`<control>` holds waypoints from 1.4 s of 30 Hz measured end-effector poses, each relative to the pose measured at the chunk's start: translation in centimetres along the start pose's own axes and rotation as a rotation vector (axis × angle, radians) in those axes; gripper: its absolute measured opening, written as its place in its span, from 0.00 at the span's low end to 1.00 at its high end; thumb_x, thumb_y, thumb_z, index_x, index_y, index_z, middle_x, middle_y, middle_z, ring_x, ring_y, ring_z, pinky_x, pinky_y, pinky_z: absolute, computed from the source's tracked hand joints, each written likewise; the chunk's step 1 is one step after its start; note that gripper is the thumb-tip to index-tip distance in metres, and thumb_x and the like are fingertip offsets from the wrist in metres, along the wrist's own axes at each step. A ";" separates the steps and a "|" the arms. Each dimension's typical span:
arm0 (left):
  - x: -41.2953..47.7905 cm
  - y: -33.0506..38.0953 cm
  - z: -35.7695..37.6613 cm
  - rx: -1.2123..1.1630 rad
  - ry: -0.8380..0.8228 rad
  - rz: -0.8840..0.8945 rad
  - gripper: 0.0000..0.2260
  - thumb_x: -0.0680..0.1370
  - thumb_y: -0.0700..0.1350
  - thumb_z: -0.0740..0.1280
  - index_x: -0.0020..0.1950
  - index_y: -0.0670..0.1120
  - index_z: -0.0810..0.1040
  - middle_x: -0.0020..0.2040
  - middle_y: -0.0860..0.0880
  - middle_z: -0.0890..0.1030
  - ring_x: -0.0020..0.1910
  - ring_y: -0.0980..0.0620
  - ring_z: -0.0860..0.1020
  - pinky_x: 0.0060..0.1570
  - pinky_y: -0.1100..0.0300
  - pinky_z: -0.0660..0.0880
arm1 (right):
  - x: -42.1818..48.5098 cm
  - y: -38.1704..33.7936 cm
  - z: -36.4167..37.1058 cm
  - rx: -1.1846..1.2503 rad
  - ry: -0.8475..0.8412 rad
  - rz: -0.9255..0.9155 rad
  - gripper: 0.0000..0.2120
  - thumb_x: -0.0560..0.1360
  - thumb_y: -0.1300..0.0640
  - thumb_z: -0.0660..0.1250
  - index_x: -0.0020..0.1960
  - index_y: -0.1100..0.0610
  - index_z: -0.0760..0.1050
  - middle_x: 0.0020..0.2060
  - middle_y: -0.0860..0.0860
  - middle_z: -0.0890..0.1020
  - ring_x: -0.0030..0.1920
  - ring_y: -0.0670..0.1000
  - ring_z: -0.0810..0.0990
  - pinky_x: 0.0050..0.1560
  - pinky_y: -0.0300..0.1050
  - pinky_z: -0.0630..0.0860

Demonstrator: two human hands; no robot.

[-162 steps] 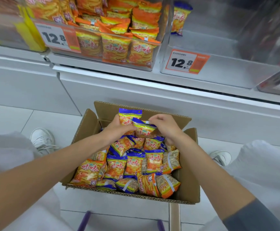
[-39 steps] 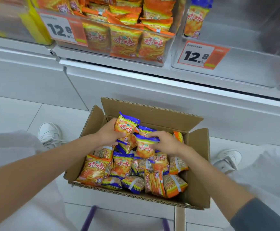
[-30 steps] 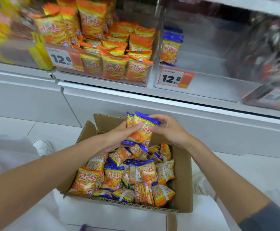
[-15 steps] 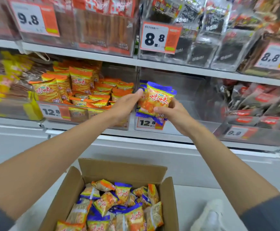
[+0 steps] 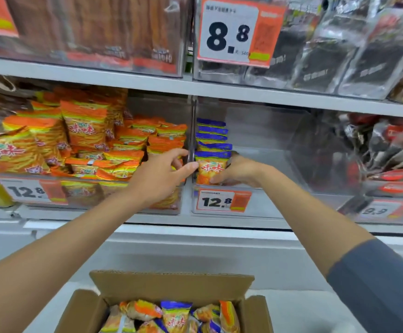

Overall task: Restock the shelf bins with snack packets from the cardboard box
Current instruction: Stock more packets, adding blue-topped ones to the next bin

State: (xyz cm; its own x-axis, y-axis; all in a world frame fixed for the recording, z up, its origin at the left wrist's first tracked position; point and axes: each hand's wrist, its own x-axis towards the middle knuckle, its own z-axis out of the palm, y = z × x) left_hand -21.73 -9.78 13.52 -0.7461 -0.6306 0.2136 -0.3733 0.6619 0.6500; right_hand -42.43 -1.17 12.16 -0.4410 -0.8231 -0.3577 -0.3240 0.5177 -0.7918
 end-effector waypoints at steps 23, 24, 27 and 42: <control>-14.5 -2.2 4.6 -0.277 -0.115 -0.236 0.06 0.76 0.44 0.71 0.44 0.42 0.78 0.32 0.50 0.73 0.30 0.55 0.70 0.31 0.65 0.66 | -16.0 7.6 13.8 -0.208 0.049 -0.290 0.13 0.73 0.62 0.70 0.55 0.50 0.77 0.43 0.49 0.79 0.39 0.46 0.75 0.44 0.40 0.74; -16.2 -3.7 5.3 -0.254 -0.183 -0.295 0.06 0.76 0.45 0.71 0.45 0.42 0.78 0.33 0.51 0.73 0.32 0.55 0.71 0.31 0.67 0.66 | -16.2 9.7 15.5 -0.268 -0.055 -0.223 0.13 0.74 0.61 0.70 0.58 0.51 0.77 0.46 0.49 0.80 0.43 0.47 0.77 0.48 0.42 0.75; -20.7 -8.5 6.9 -0.235 -0.350 -0.466 0.07 0.77 0.46 0.70 0.48 0.43 0.79 0.38 0.49 0.77 0.38 0.53 0.76 0.34 0.67 0.69 | -15.6 15.7 19.7 -0.424 -0.274 -0.056 0.13 0.78 0.59 0.65 0.63 0.55 0.76 0.58 0.52 0.80 0.53 0.48 0.78 0.53 0.43 0.75; -24.1 -12.4 9.1 -0.552 -0.619 -0.769 0.36 0.72 0.54 0.74 0.76 0.52 0.62 0.68 0.55 0.70 0.69 0.53 0.70 0.62 0.58 0.71 | -12.3 16.8 23.2 0.201 -0.289 0.047 0.17 0.71 0.57 0.76 0.59 0.56 0.78 0.51 0.50 0.84 0.45 0.47 0.83 0.46 0.42 0.78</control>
State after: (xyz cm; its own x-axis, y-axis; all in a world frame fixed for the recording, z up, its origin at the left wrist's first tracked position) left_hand -4.10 0.89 -6.36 -0.6252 -0.3830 -0.6800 -0.6709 -0.1814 0.7190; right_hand -22.99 12.26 -8.27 -0.1871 -0.8462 -0.4990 -0.1248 0.5243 -0.8423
